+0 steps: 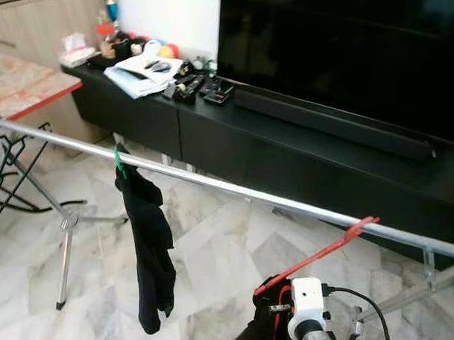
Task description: Hang hanger
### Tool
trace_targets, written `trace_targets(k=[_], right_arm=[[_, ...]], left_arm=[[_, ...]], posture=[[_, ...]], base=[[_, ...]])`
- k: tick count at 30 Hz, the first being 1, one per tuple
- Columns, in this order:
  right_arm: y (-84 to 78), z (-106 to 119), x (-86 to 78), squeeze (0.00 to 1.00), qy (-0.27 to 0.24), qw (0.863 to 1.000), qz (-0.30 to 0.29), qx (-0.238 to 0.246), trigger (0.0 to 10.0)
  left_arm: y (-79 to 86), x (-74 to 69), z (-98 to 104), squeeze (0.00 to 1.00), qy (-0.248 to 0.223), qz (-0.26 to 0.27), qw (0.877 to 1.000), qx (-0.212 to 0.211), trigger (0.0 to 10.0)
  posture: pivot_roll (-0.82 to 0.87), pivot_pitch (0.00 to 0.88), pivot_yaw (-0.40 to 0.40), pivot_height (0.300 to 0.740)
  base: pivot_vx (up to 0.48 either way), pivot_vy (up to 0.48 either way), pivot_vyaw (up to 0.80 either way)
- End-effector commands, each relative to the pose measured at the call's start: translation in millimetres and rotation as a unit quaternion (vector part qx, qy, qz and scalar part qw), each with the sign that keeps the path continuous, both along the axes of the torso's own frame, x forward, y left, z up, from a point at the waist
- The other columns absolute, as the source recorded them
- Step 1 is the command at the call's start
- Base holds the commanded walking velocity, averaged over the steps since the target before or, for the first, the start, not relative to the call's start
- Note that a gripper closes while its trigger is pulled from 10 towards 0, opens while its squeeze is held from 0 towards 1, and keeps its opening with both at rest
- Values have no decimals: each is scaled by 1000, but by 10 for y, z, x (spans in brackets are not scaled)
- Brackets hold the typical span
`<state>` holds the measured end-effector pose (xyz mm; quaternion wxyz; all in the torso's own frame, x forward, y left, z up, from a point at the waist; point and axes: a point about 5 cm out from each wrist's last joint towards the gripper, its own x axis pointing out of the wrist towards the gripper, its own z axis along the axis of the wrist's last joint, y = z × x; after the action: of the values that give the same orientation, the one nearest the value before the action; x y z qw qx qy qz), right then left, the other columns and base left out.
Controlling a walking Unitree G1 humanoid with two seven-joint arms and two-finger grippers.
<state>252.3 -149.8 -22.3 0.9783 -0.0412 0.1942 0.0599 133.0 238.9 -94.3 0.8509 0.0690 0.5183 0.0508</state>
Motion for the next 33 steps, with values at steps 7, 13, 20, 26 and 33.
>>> trace_targets(k=[7, 13, 20, 26, 33], right_arm=[[-97, -19, 6, 0, 12, 999, -41, -12, 10000], [-224, -47, 7, 0, 34, 995, -98, 7, 10000], [-233, -44, 7, 0, 33, 994, -101, -7, 10000], [-214, -44, 9, 0, 32, 994, -103, -3, 10000], [-212, -40, 14, 0, 30, 994, -107, -3, 10000]], left_arm=[[15, -105, -33, 0, 17, 5, 1000, -3, 10000], [12, -103, -33, 0, 17, 5, 1000, -4, 10000], [15, -102, -32, 0, 17, 6, 1000, -4, 10000], [16, -102, -32, 0, 18, 6, 1000, -4, 10000], [10, -101, -34, 0, 18, 5, 1000, -5, 10000]], posture=[[45, 81, -10, 740], [45, 81, -11, 740], [47, 83, -11, 740], [49, 83, -10, 740], [49, 82, -7, 740]], base=[[0, 339, 0], [0, 339, -400], [0, 338, -686], [0, 337, 0], [0, 340, 0]])
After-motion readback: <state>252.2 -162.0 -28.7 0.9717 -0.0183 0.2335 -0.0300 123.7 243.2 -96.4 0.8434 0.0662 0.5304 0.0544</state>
